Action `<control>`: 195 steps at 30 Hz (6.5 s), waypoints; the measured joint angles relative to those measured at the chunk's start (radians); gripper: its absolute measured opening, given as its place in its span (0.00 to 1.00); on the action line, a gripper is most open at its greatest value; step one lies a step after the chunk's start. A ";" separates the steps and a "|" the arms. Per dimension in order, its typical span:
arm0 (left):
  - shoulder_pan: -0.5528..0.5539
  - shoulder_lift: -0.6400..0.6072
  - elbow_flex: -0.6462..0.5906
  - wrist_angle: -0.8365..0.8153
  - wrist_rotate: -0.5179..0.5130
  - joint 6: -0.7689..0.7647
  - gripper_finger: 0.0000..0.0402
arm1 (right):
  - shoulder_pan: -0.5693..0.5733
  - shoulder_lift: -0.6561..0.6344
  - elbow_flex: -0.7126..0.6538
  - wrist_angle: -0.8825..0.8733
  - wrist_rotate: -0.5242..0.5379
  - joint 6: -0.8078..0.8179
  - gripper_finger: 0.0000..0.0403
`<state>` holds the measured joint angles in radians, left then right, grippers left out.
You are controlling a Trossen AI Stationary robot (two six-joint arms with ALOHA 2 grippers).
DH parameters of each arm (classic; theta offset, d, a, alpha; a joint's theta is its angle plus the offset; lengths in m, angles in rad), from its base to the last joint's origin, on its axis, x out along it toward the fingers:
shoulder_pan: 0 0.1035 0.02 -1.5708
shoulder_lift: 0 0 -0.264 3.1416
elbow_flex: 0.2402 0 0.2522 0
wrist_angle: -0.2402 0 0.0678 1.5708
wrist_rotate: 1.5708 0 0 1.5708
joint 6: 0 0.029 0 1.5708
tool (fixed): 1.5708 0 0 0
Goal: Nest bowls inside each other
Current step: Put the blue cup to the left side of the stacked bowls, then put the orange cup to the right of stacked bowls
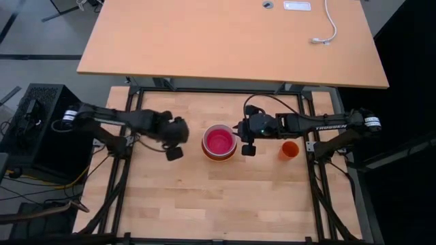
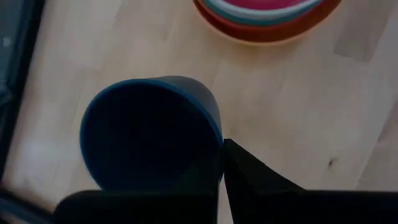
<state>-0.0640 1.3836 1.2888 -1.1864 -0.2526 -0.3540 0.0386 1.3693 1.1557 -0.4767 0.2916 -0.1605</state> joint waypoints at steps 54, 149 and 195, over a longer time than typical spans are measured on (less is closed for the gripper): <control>0.057 0.224 0.000 0.190 0.206 0.106 0.20 | 0.005 0.000 0.000 -0.010 -0.001 0.002 0.18; -0.181 -0.491 -0.335 0.342 -0.129 -0.070 0.18 | 0.204 -0.290 -0.089 -0.690 0.113 0.618 0.24; -0.194 -0.481 -0.346 0.383 -0.136 -0.066 0.24 | 0.268 -0.288 -0.416 -0.740 -0.053 1.048 0.45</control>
<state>-0.2584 0.9024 0.9432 -0.8032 -0.3885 -0.4198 0.3061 1.0813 0.7396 -1.2167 0.2382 0.8874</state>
